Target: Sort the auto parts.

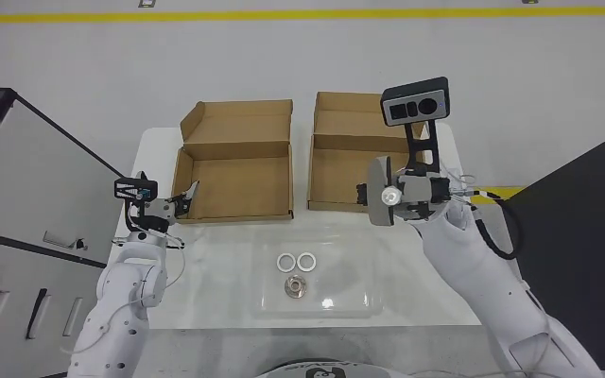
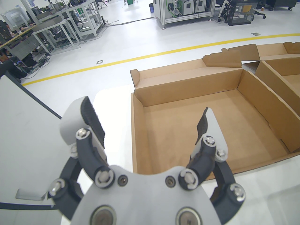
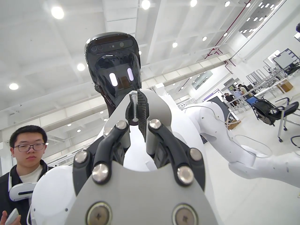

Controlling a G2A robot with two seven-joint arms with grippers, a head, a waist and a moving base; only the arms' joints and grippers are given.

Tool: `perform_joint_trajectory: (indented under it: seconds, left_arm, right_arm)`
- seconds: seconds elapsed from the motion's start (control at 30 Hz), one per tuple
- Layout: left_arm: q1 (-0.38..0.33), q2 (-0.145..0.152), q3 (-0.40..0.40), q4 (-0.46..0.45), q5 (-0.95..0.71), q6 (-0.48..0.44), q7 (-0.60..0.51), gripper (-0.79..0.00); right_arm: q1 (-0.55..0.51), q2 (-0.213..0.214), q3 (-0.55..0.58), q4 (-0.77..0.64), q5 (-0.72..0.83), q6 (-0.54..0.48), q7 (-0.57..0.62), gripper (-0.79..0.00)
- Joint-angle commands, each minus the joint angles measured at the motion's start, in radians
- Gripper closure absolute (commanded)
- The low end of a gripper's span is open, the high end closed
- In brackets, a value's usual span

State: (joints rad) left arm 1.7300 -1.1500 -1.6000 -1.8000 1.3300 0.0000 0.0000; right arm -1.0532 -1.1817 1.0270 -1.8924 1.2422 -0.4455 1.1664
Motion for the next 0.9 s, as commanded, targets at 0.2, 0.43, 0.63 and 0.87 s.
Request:
perform_joint_trajectory:
  seconds: [0.2, 0.43, 0.63, 0.87]
  left_arm:
    - [0.0, 0.0, 0.0, 0.0, 0.0, 0.0, 0.0, -0.785]
    - [0.0, 0.0, 0.0, 0.0, 0.0, 0.0, 0.0, -0.785]
    - [0.0, 0.0, 0.0, 0.0, 0.0, 0.0, 0.0, -0.785]
    - [0.0, 0.0, 0.0, 0.0, 0.0, 0.0, 0.0, -0.785]
  right_arm:
    - [0.0, 0.0, 0.0, 0.0, 0.0, 0.0, 0.0, 0.0]
    - [0.0, 0.0, 0.0, 0.0, 0.0, 0.0, 0.0, 0.0]
    - [-0.001, 0.0, 0.001, -0.001, -0.002, 0.002, -0.006, 0.0]
    - [-0.013, 0.006, 0.087, 0.003, -0.114, 0.043, -0.056, 0.0]
